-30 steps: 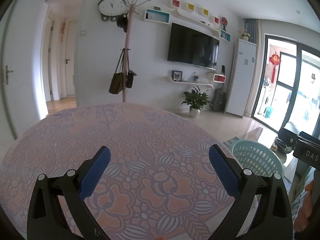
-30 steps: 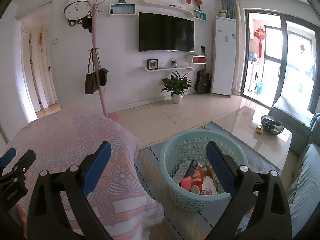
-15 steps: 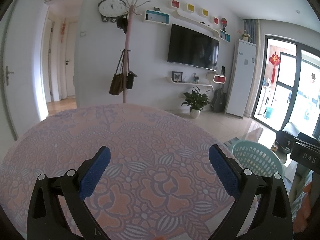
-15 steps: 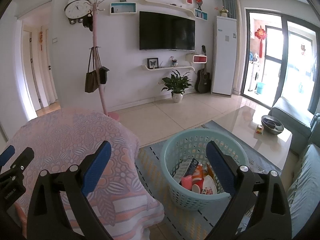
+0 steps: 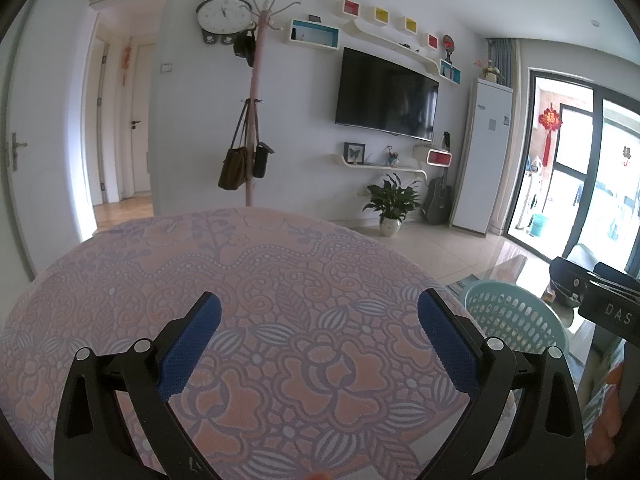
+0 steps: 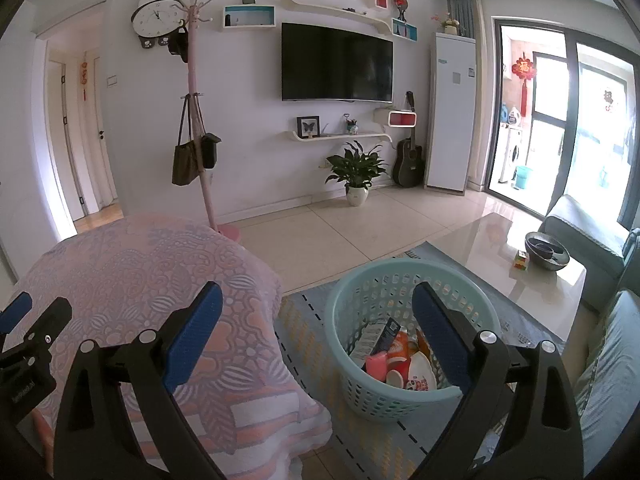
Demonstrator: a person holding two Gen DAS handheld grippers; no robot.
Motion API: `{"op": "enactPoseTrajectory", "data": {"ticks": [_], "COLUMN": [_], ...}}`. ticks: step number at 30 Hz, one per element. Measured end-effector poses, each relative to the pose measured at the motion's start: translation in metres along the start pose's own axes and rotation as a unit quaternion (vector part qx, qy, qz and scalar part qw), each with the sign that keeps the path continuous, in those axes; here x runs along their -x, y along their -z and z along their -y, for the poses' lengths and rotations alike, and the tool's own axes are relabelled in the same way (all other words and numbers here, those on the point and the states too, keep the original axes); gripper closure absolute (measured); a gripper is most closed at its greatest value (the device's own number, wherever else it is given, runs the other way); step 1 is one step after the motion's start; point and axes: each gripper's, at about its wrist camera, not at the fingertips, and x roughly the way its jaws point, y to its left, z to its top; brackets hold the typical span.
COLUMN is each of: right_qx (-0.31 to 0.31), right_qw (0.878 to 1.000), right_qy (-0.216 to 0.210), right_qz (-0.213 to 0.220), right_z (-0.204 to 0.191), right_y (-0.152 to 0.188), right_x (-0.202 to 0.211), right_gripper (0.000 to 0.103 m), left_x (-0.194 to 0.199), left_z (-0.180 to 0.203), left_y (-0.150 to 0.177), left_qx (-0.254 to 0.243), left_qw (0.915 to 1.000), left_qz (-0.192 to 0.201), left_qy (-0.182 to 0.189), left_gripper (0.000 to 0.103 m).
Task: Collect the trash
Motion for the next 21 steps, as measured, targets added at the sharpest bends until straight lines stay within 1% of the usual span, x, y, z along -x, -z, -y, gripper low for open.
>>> {"op": "enactPoseTrajectory", "data": {"ticks": [15, 18, 21], "right_qx": [0.004, 0.004, 0.008], "right_qw": [1.000, 1.000, 1.000], "right_qy": [-0.005, -0.007, -0.004], "right_qz": [0.001, 0.003, 0.002], "right_z": [-0.007, -0.007, -0.010], "right_y": [-0.004, -0.006, -0.008], "right_x": [0.000, 0.002, 0.005], "right_gripper": [0.012, 0.012, 0.012], "left_x": [0.000, 0.002, 0.012], "left_z": [-0.001, 0.002, 0.005], "left_y": [-0.001, -0.002, -0.010], "left_qx": [-0.001, -0.007, -0.009], "left_qw": [1.0000, 0.9999, 0.9997], "left_qz": [0.001, 0.003, 0.015], "left_qy": [0.000, -0.011, -0.017], "left_gripper": [0.007, 0.008, 0.008]}}
